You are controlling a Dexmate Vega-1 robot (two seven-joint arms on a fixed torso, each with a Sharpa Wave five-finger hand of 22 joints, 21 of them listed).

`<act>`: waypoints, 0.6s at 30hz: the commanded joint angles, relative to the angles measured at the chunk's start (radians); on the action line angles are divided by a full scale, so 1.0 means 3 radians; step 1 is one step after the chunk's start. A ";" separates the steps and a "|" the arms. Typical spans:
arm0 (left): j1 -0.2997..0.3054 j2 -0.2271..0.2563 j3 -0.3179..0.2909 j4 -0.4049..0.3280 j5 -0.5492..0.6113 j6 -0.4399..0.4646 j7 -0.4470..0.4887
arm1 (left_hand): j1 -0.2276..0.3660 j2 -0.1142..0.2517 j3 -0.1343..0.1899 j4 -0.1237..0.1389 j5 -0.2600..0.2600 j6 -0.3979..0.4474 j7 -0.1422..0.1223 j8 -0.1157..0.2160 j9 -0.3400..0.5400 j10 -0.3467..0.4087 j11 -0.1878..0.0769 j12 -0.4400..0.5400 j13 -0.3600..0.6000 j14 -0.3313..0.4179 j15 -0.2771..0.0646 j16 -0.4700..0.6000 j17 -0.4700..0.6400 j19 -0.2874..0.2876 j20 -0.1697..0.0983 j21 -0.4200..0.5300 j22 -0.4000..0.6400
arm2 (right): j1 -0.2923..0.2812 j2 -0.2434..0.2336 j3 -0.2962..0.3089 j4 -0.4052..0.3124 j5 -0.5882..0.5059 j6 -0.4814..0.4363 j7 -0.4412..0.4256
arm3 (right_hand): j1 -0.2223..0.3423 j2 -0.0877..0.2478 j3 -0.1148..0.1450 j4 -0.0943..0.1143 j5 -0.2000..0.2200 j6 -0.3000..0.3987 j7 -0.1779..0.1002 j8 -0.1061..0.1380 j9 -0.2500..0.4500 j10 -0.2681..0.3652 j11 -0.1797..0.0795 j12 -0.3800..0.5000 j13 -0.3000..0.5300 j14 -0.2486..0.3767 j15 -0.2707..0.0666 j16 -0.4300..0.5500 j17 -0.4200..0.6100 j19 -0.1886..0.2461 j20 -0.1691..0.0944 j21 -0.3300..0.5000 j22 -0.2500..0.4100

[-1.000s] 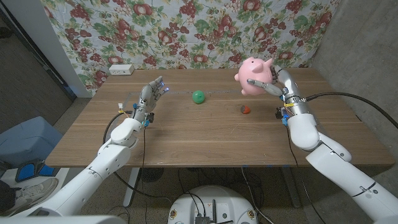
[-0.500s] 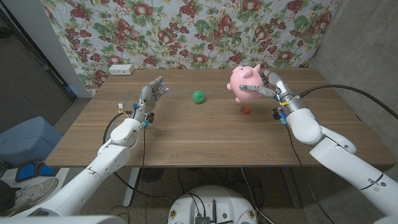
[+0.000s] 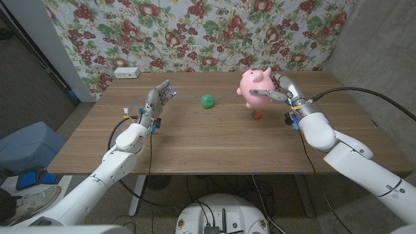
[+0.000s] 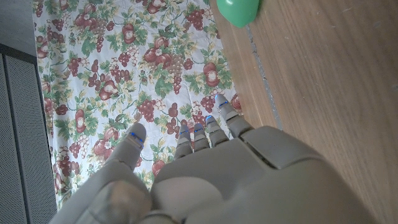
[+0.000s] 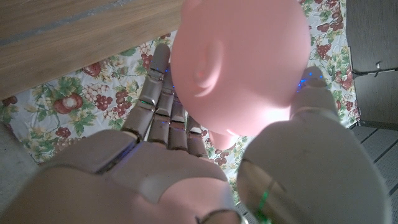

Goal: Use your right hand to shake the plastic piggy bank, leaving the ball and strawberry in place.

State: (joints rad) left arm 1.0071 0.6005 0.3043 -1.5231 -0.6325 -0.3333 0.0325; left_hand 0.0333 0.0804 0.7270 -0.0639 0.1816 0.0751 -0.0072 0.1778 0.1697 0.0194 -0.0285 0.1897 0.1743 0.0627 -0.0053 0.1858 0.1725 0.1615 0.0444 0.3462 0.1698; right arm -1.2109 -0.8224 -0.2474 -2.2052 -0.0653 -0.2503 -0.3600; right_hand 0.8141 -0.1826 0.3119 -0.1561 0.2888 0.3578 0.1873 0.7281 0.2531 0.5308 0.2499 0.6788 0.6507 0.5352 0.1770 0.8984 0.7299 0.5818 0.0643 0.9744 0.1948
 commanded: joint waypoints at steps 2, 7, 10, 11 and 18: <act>-0.0034 -0.0017 0.0015 0.0043 -0.0006 0.0003 -0.0024 | -0.0034 0.0116 0.0014 -0.0014 0.0015 0.0017 -0.0021 0.0013 0.0013 -0.0002 -0.0008 0.0007 0.0014 0.0024 -0.0008 -0.0005 0.0010 0.0032 0.0006 -0.0014 0.0012 | -0.0117 0.0242 0.0005 0.0129 -0.0261 0.0258 -0.0601 | 0.0197 0.0486 0.1153 -0.0014 0.0962 0.2096 -0.0426 0.0201 0.0543 0.1635 -0.1046 0.0518 0.0832 0.1191 -0.1286 0.0459 0.1651 -0.0255 -0.0243 0.0025 0.0002; -0.0045 -0.0019 0.0019 0.0059 -0.0009 0.0007 -0.0032 | -0.0034 0.0116 0.0013 -0.0014 0.0015 0.0015 -0.0023 0.0012 0.0013 0.0000 -0.0012 0.0008 0.0014 0.0025 -0.0007 -0.0006 0.0010 0.0035 0.0008 -0.0021 0.0012 | -0.0155 0.0408 0.0001 0.0218 -0.0447 0.0399 -0.0919 | 0.0194 0.0485 0.1154 -0.0013 0.0959 0.2094 -0.0430 0.0197 0.0537 0.1628 -0.1062 0.0519 0.0836 0.1192 -0.1287 0.0460 0.1650 -0.0260 -0.0244 0.0036 0.0000; -0.0051 -0.0022 0.0019 0.0068 -0.0013 0.0005 -0.0036 | -0.0035 0.0116 0.0013 -0.0013 0.0015 0.0016 -0.0024 0.0012 0.0013 -0.0003 -0.0015 0.0007 0.0014 0.0025 -0.0009 -0.0006 0.0010 0.0039 0.0021 -0.0023 0.0013 | -0.0167 0.0517 0.0000 0.0284 -0.0552 0.0495 -0.1110 | 0.0194 0.0488 0.1156 -0.0012 0.0958 0.2097 -0.0431 0.0197 0.0535 0.1629 -0.1059 0.0516 0.0829 0.1191 -0.1287 0.0459 0.1649 -0.0265 -0.0245 0.0040 -0.0001; -0.0053 -0.0022 0.0020 0.0071 -0.0014 0.0007 -0.0039 | -0.0035 0.0116 0.0013 -0.0013 0.0015 0.0015 -0.0025 0.0012 0.0013 -0.0003 -0.0014 0.0007 0.0014 0.0026 -0.0008 -0.0006 0.0010 0.0042 0.0024 -0.0024 0.0013 | -0.0171 0.0554 0.0001 0.0304 -0.0588 0.0523 -0.1175 | 0.0195 0.0490 0.1157 -0.0012 0.0958 0.2095 -0.0430 0.0197 0.0536 0.1628 -0.1059 0.0518 0.0833 0.1191 -0.1288 0.0459 0.1649 -0.0264 -0.0245 0.0041 -0.0001; -0.0060 -0.0026 0.0017 0.0092 -0.0016 -0.0009 -0.0045 | -0.0036 0.0117 0.0012 -0.0012 0.0015 0.0016 -0.0027 0.0012 0.0013 -0.0001 -0.0011 0.0008 0.0014 0.0025 -0.0009 -0.0007 0.0011 0.0049 0.0032 -0.0029 0.0013 | -0.0162 0.0876 0.0013 0.0524 -0.0790 0.0825 -0.1690 | 0.0193 0.0488 0.1160 -0.0014 0.0953 0.2093 -0.0443 0.0194 0.0531 0.1626 -0.1067 0.0517 0.0832 0.1185 -0.1290 0.0456 0.1648 -0.0276 -0.0246 0.0055 -0.0002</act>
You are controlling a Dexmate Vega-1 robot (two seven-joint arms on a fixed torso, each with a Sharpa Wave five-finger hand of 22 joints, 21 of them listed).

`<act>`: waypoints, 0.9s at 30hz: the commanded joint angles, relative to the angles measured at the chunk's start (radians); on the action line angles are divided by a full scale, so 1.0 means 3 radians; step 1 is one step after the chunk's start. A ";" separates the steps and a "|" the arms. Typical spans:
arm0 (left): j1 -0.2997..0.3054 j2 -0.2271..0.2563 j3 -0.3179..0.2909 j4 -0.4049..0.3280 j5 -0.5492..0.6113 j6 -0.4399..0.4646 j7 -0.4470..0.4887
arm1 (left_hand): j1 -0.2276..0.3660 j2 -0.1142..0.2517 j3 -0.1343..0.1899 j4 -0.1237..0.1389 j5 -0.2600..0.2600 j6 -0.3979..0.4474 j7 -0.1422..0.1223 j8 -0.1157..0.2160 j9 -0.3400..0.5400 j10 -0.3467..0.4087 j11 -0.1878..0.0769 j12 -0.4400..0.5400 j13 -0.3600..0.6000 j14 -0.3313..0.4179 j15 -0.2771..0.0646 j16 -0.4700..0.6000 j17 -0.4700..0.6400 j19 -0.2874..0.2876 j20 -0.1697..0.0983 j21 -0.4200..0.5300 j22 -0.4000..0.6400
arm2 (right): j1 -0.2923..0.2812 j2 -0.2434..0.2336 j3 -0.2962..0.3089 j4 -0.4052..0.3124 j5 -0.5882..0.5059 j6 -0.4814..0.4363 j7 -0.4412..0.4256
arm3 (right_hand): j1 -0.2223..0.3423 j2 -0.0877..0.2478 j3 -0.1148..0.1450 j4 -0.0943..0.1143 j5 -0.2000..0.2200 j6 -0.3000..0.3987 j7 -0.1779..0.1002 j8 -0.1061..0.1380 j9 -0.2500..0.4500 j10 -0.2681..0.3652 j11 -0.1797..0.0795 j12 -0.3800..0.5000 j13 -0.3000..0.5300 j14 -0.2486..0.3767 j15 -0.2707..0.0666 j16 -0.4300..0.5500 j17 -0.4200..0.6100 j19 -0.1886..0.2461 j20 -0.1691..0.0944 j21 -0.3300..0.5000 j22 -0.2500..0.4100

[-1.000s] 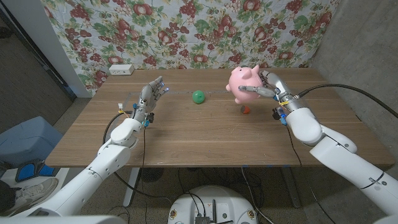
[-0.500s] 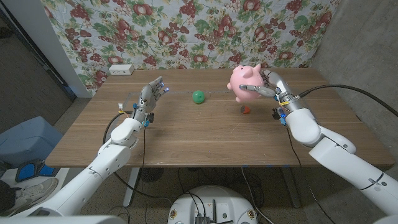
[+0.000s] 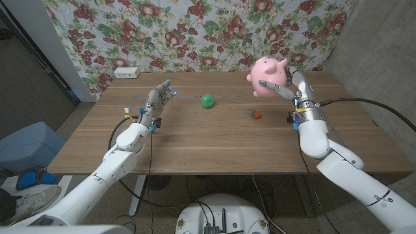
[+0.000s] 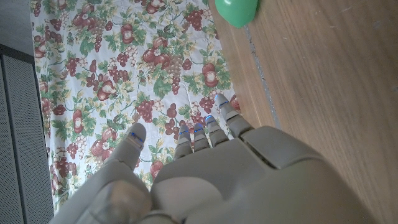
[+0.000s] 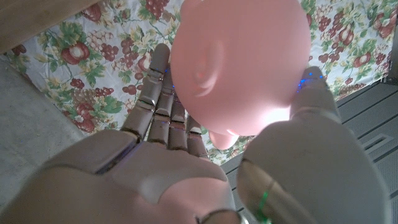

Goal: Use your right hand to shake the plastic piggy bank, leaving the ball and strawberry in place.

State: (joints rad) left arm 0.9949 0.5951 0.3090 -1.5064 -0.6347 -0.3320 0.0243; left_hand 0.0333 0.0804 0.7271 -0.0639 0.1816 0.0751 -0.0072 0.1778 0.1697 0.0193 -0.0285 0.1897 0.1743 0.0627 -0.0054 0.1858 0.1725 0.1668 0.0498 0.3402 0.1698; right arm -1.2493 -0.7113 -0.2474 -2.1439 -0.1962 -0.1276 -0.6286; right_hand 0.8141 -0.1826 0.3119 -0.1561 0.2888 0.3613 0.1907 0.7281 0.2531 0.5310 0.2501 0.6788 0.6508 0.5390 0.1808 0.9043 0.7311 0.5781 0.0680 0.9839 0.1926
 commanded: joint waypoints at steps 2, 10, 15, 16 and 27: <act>-0.0022 -0.0009 0.0000 0.0042 -0.0010 -0.0017 -0.0022 | -0.0035 0.0117 0.0012 -0.0013 0.0015 0.0016 -0.0029 0.0012 0.0013 -0.0003 -0.0013 0.0007 0.0014 0.0024 -0.0009 -0.0008 0.0011 0.0032 0.0014 -0.0010 0.0013 | -0.0030 0.0582 0.0026 0.0359 -0.0368 0.0474 -0.0884 | 0.0193 0.0491 0.1161 -0.0012 0.0952 0.2078 -0.0452 0.0195 0.0534 0.1625 -0.1069 0.0518 0.0832 0.1176 -0.1303 0.0437 0.1642 -0.0267 -0.0256 0.0027 0.0004; -0.0038 -0.0009 -0.0001 0.0059 -0.0019 -0.0018 -0.0039 | -0.0036 0.0117 0.0011 -0.0013 0.0015 0.0017 -0.0030 0.0013 0.0014 -0.0001 -0.0009 0.0008 0.0014 0.0026 -0.0009 -0.0008 0.0011 0.0036 0.0018 -0.0019 0.0014 | -0.0032 0.0713 0.0069 0.0415 -0.0397 0.0568 -0.0965 | 0.0189 0.0487 0.1162 -0.0013 0.0950 0.2075 -0.0454 0.0196 0.0537 0.1623 -0.1070 0.0516 0.0828 0.1176 -0.1302 0.0436 0.1642 -0.0275 -0.0256 0.0040 0.0003; -0.0041 -0.0003 -0.0005 0.0061 -0.0018 -0.0021 -0.0041 | -0.0036 0.0117 0.0011 -0.0012 0.0015 0.0017 -0.0031 0.0012 0.0014 0.0002 -0.0011 0.0009 0.0014 0.0026 -0.0010 -0.0008 0.0011 0.0039 0.0015 -0.0023 0.0014 | -0.0027 0.0737 0.0067 0.0427 -0.0430 0.0591 -0.0943 | 0.0188 0.0485 0.1164 -0.0014 0.0949 0.2075 -0.0454 0.0197 0.0537 0.1624 -0.1072 0.0520 0.0832 0.1174 -0.1302 0.0434 0.1642 -0.0277 -0.0257 0.0048 0.0002; -0.0040 -0.0002 -0.0007 0.0061 -0.0021 -0.0021 -0.0045 | -0.0036 0.0117 0.0011 -0.0012 0.0015 0.0014 -0.0032 0.0011 0.0014 0.0001 -0.0012 0.0009 0.0014 0.0028 -0.0010 -0.0007 0.0011 0.0040 0.0015 -0.0024 0.0014 | -0.0031 0.0733 0.0070 0.0417 -0.0427 0.0583 -0.0920 | 0.0185 0.0485 0.1163 -0.0012 0.0948 0.2072 -0.0455 0.0196 0.0539 0.1623 -0.1069 0.0518 0.0829 0.1175 -0.1301 0.0436 0.1642 -0.0276 -0.0258 0.0052 0.0002; -0.0020 0.0009 -0.0024 0.0047 -0.0030 -0.0029 -0.0040 | -0.0036 0.0117 0.0011 -0.0012 0.0015 0.0013 -0.0031 0.0011 0.0014 -0.0002 -0.0008 0.0008 0.0014 0.0024 -0.0006 -0.0010 0.0010 0.0043 0.0020 -0.0035 0.0015 | -0.0024 0.0619 0.0079 0.0387 -0.0424 0.0601 -0.0651 | 0.0181 0.0483 0.1167 -0.0013 0.0946 0.2068 -0.0464 0.0196 0.0539 0.1624 -0.1072 0.0521 0.0831 0.1169 -0.1302 0.0434 0.1642 -0.0288 -0.0266 0.0073 0.0000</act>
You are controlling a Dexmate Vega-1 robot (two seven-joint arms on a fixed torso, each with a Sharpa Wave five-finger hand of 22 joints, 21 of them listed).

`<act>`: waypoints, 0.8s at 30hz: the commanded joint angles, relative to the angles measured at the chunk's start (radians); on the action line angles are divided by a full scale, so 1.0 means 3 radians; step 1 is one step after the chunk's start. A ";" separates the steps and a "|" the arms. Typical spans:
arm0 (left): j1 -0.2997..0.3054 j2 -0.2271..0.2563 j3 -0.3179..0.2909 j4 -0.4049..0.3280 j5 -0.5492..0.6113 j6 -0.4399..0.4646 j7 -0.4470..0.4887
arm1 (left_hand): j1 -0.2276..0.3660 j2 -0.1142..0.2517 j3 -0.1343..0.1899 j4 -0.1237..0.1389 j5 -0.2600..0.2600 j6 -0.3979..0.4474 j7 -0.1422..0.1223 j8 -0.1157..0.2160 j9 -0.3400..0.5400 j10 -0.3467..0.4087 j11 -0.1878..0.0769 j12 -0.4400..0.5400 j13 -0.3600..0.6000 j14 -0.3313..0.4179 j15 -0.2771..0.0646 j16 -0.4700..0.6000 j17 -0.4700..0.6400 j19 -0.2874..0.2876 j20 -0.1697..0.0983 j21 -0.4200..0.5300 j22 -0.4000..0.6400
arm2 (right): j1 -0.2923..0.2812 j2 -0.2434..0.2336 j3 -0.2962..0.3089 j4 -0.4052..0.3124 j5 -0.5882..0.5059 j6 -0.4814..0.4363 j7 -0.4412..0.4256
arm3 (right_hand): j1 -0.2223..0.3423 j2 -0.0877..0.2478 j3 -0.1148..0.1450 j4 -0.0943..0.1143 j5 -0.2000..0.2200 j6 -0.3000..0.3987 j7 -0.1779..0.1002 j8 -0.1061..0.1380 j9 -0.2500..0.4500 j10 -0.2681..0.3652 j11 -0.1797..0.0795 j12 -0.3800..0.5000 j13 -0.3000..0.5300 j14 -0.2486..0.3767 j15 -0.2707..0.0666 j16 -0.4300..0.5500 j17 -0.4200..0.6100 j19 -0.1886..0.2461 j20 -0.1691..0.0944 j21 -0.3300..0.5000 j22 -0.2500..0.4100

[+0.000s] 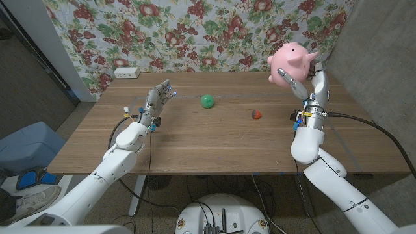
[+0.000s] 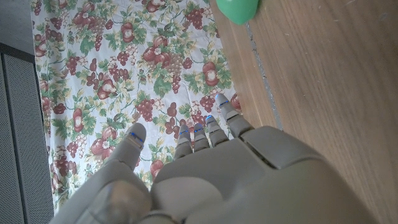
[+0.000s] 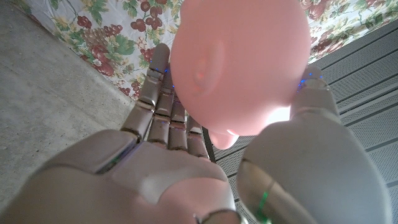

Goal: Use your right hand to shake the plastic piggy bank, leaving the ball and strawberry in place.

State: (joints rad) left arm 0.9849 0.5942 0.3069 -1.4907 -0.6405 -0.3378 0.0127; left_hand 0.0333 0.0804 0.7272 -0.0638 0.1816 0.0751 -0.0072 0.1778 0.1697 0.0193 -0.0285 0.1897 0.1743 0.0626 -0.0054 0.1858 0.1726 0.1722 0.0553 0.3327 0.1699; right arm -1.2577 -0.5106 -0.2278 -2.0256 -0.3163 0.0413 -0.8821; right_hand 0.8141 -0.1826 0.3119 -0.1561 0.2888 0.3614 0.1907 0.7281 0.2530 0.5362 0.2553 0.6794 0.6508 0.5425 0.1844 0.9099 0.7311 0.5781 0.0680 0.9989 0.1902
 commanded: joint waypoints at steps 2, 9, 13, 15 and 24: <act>0.0015 0.0012 -0.0018 -0.0006 -0.0014 -0.0009 -0.0003 | -0.0036 0.0118 0.0010 -0.0013 0.0015 0.0013 -0.0031 0.0011 0.0014 -0.0001 -0.0010 0.0008 0.0014 0.0024 -0.0009 -0.0010 0.0010 0.0025 0.0002 -0.0013 0.0015 | -0.0001 -0.0072 0.0019 -0.0023 -0.0006 0.0023 0.0257 | 0.0180 0.0485 0.1168 -0.0011 0.0946 0.2070 -0.0462 0.0194 0.0535 0.1606 -0.1100 0.0519 0.0830 0.1157 -0.1313 0.0414 0.1641 -0.0290 -0.0266 0.0025 0.0007; 0.0016 0.0019 -0.0018 -0.0007 -0.0019 -0.0004 -0.0015 | -0.0035 0.0118 0.0010 -0.0013 0.0015 0.0016 -0.0034 0.0012 0.0014 -0.0001 -0.0007 0.0008 0.0014 0.0027 -0.0008 -0.0009 0.0010 0.0029 0.0004 -0.0021 0.0015 | -0.0032 -0.0232 0.0054 -0.0187 0.0119 -0.0172 0.0648 | 0.0177 0.0482 0.1173 -0.0012 0.0944 0.2069 -0.0464 0.0195 0.0534 0.1604 -0.1102 0.0518 0.0828 0.1153 -0.1315 0.0408 0.1639 -0.0296 -0.0275 0.0039 0.0006; 0.0017 0.0019 -0.0019 -0.0008 -0.0019 -0.0001 -0.0011 | -0.0035 0.0118 0.0010 -0.0013 0.0015 0.0015 -0.0034 0.0012 0.0014 -0.0005 -0.0011 0.0007 0.0013 0.0026 -0.0008 -0.0010 0.0010 0.0032 0.0005 -0.0026 0.0015 | -0.0039 -0.0372 0.0076 -0.0326 0.0228 -0.0358 0.0960 | 0.0175 0.0482 0.1175 -0.0012 0.0942 0.2069 -0.0468 0.0199 0.0538 0.1599 -0.1098 0.0519 0.0833 0.1151 -0.1315 0.0406 0.1639 -0.0299 -0.0272 0.0048 0.0005; 0.0016 0.0021 -0.0018 -0.0007 -0.0019 0.0001 -0.0013 | -0.0035 0.0118 0.0010 -0.0013 0.0015 0.0015 -0.0034 0.0012 0.0014 -0.0003 -0.0012 0.0008 0.0013 0.0027 -0.0008 -0.0010 0.0010 0.0032 0.0006 -0.0029 0.0015 | -0.0033 -0.0444 0.0083 -0.0401 0.0289 -0.0481 0.1124 | 0.0173 0.0483 0.1176 -0.0011 0.0941 0.2071 -0.0466 0.0199 0.0536 0.1601 -0.1102 0.0517 0.0826 0.1152 -0.1315 0.0406 0.1639 -0.0300 -0.0272 0.0052 0.0005; 0.0016 0.0014 -0.0019 0.0006 -0.0020 -0.0003 -0.0008 | -0.0035 0.0118 0.0010 -0.0013 0.0015 0.0016 -0.0034 0.0012 0.0014 -0.0002 -0.0011 0.0008 0.0013 0.0025 -0.0006 -0.0011 0.0010 0.0035 0.0007 -0.0039 0.0016 | 0.0101 -0.0800 0.0056 -0.0698 0.0572 -0.1071 0.1822 | 0.0168 0.0486 0.1177 -0.0009 0.0936 0.2076 -0.0461 0.0195 0.0525 0.1606 -0.1090 0.0515 0.0818 0.1157 -0.1313 0.0405 0.1638 -0.0304 -0.0267 0.0066 0.0003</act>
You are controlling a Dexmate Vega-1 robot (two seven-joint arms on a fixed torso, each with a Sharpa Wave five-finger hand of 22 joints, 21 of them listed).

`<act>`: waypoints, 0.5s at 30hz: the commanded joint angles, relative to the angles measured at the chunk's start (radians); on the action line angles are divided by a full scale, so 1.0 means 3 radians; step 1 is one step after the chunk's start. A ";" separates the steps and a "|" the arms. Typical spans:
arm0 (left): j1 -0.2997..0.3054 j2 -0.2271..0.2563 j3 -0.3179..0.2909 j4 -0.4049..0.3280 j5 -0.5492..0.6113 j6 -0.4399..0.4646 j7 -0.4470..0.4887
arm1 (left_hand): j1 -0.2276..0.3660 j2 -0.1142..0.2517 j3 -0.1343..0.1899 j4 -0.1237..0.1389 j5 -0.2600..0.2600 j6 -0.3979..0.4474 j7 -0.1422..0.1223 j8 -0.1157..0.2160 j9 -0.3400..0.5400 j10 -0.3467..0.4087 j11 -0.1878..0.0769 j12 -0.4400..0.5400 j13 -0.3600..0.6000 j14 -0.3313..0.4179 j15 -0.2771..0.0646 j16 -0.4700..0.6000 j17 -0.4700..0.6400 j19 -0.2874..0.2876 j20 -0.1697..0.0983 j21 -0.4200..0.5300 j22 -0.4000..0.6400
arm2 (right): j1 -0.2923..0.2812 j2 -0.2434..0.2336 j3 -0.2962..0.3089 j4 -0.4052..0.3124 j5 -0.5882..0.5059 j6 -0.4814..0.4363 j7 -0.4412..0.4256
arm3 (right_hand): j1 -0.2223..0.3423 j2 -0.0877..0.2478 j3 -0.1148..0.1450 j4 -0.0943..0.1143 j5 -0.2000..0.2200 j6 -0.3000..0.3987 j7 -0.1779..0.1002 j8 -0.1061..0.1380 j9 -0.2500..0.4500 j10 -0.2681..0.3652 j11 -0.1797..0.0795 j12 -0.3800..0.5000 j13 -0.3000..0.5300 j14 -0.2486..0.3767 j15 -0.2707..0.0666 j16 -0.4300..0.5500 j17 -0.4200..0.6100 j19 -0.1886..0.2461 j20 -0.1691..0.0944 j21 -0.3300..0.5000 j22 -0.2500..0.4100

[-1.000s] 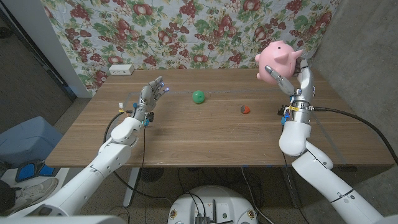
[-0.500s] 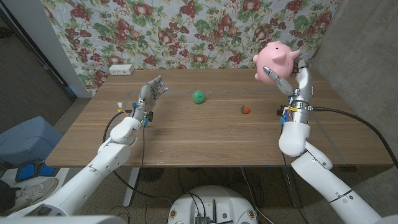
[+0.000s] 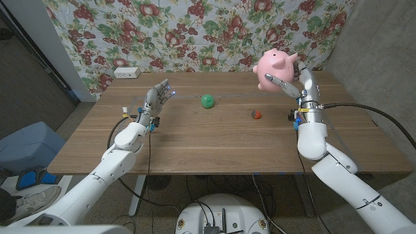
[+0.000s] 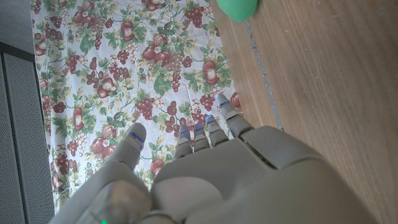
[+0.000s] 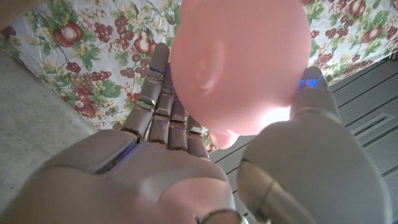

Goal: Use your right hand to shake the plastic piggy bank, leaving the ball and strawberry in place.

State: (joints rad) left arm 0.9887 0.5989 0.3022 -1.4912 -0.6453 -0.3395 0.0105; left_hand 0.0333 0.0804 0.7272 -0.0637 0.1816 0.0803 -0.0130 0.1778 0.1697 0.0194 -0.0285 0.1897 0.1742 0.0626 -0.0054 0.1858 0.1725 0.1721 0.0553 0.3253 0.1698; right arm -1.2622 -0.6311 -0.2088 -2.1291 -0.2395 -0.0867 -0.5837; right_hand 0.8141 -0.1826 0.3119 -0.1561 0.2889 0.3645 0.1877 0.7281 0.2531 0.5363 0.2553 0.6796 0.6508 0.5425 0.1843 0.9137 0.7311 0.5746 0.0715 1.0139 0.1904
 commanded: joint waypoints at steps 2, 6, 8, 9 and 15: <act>0.0004 -0.0002 -0.0003 0.0009 -0.0003 0.0003 0.0000 | -0.0035 0.0118 0.0010 -0.0013 0.0015 0.0000 -0.0015 0.0012 0.0014 -0.0003 -0.0012 0.0008 0.0014 0.0027 -0.0004 -0.0010 0.0010 0.0036 0.0007 -0.0016 0.0016 | 0.0167 -0.0478 -0.0034 -0.0422 0.0365 -0.0807 0.0957 | 0.0168 0.0487 0.1178 -0.0009 0.0934 0.2062 -0.0446 0.0194 0.0526 0.1603 -0.1081 0.0514 0.0818 0.1154 -0.1312 0.0392 0.1639 -0.0295 -0.0273 0.0019 0.0002; 0.0003 -0.0004 -0.0002 0.0014 -0.0006 0.0004 -0.0001 | -0.0034 0.0119 0.0010 -0.0013 0.0015 -0.0002 -0.0018 0.0011 0.0014 -0.0003 -0.0010 0.0008 0.0014 0.0027 -0.0005 -0.0010 0.0010 0.0039 0.0008 -0.0021 0.0016 | 0.0259 -0.0585 -0.0085 -0.0475 0.0460 -0.0978 0.1105 | 0.0173 0.0497 0.1174 -0.0012 0.0927 0.2045 -0.0445 0.0197 0.0541 0.1587 -0.1089 0.0516 0.0829 0.1148 -0.1313 0.0398 0.1644 -0.0299 -0.0270 0.0030 0.0002; 0.0005 -0.0002 0.0000 0.0012 -0.0008 0.0011 -0.0004 | -0.0034 0.0119 0.0010 -0.0014 0.0015 -0.0004 -0.0018 0.0011 0.0014 -0.0002 -0.0009 0.0008 0.0014 0.0028 -0.0004 -0.0010 0.0010 0.0039 0.0007 -0.0024 0.0016 | 0.0291 -0.0625 -0.0099 -0.0487 0.0513 -0.1033 0.1148 | 0.0168 0.0505 0.1172 -0.0005 0.0925 0.2039 -0.0444 0.0194 0.0539 0.1585 -0.1084 0.0512 0.0823 0.1147 -0.1309 0.0398 0.1642 -0.0306 -0.0266 0.0032 0.0001; 0.0007 -0.0002 -0.0001 0.0009 -0.0008 0.0014 0.0003 | -0.0034 0.0119 0.0010 -0.0014 0.0015 -0.0004 -0.0017 0.0011 0.0014 -0.0002 -0.0010 0.0008 0.0014 0.0028 -0.0005 -0.0010 0.0010 0.0040 0.0008 -0.0025 0.0016 | 0.0308 -0.0651 -0.0104 -0.0496 0.0544 -0.1068 0.1179 | 0.0166 0.0506 0.1171 -0.0004 0.0924 0.2035 -0.0438 0.0195 0.0543 0.1584 -0.1088 0.0513 0.0826 0.1145 -0.1308 0.0397 0.1642 -0.0306 -0.0267 0.0033 0.0001; 0.0014 0.0000 -0.0002 0.0003 -0.0007 0.0013 0.0006 | -0.0034 0.0119 0.0010 -0.0014 0.0015 -0.0004 -0.0017 0.0011 0.0014 -0.0006 -0.0007 0.0007 0.0014 0.0025 -0.0002 -0.0012 0.0010 0.0040 0.0015 -0.0034 0.0017 | 0.0373 -0.0754 -0.0153 -0.0537 0.0640 -0.1195 0.1211 | 0.0167 0.0507 0.1172 -0.0008 0.0919 0.2023 -0.0443 0.0195 0.0550 0.1559 -0.1085 0.0512 0.0836 0.1126 -0.1311 0.0389 0.1640 -0.0317 -0.0265 0.0044 0.0000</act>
State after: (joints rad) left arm 0.9904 0.5988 0.3015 -1.4900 -0.6466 -0.3395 0.0103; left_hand 0.0333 0.0804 0.7272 -0.0637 0.1816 0.0786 -0.0145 0.1778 0.1697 0.0194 -0.0284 0.1897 0.1743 0.0626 -0.0055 0.1858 0.1725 0.1775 0.0606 0.3176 0.1698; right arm -1.1946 -0.7826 -0.2301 -2.2460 -0.1135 -0.3401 -0.2993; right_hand 0.8141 -0.1826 0.3119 -0.1561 0.2890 0.3645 0.1878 0.7281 0.2531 0.5364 0.2554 0.6797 0.6508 0.5425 0.1844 0.9139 0.7311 0.5711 0.0750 1.0216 0.1904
